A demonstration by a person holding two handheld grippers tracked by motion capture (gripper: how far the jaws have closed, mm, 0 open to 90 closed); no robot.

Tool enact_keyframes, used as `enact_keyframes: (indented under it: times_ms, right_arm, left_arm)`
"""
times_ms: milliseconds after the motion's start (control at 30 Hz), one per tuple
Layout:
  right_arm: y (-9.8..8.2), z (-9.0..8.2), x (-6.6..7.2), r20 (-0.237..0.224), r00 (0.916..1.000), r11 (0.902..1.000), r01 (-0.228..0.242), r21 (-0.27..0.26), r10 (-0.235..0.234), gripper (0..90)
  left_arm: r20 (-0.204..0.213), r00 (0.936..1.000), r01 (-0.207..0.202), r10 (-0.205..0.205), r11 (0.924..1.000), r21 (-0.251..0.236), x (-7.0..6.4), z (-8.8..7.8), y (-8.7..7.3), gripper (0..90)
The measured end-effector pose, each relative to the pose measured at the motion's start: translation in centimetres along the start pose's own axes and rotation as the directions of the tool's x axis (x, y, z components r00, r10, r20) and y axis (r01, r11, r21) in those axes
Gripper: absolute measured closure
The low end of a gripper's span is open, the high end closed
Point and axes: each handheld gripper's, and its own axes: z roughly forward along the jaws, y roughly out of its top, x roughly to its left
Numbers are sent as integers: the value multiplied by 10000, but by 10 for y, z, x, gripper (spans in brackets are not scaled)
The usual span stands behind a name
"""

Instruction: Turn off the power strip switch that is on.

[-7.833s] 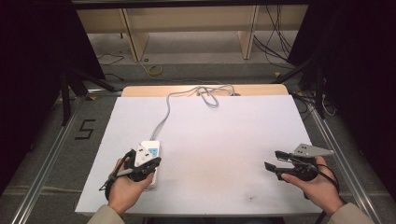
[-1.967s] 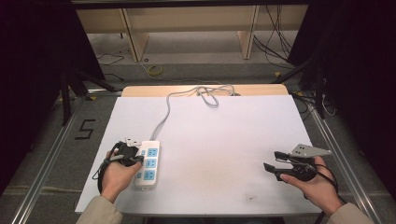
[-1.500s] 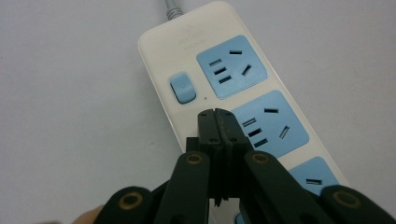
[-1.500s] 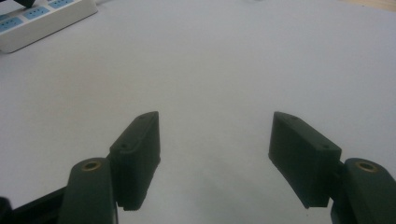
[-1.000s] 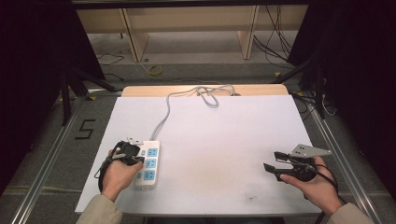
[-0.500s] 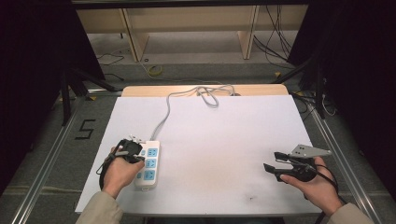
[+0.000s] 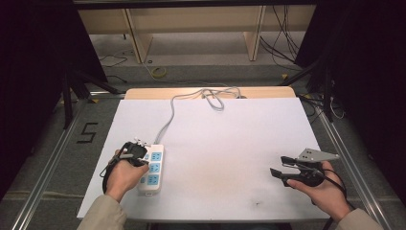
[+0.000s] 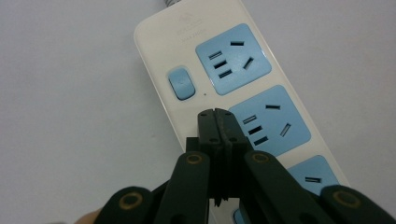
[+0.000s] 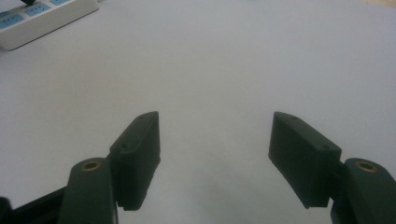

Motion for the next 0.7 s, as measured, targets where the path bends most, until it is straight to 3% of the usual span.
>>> enact_keyframes:
  times_ms: [700]
  right_arm:
    - [0,1,0,-36,10000,10000,0,8,0,342]
  left_arm:
    - [-123,9999,-37,38,9999,104,-2,1,1,900]
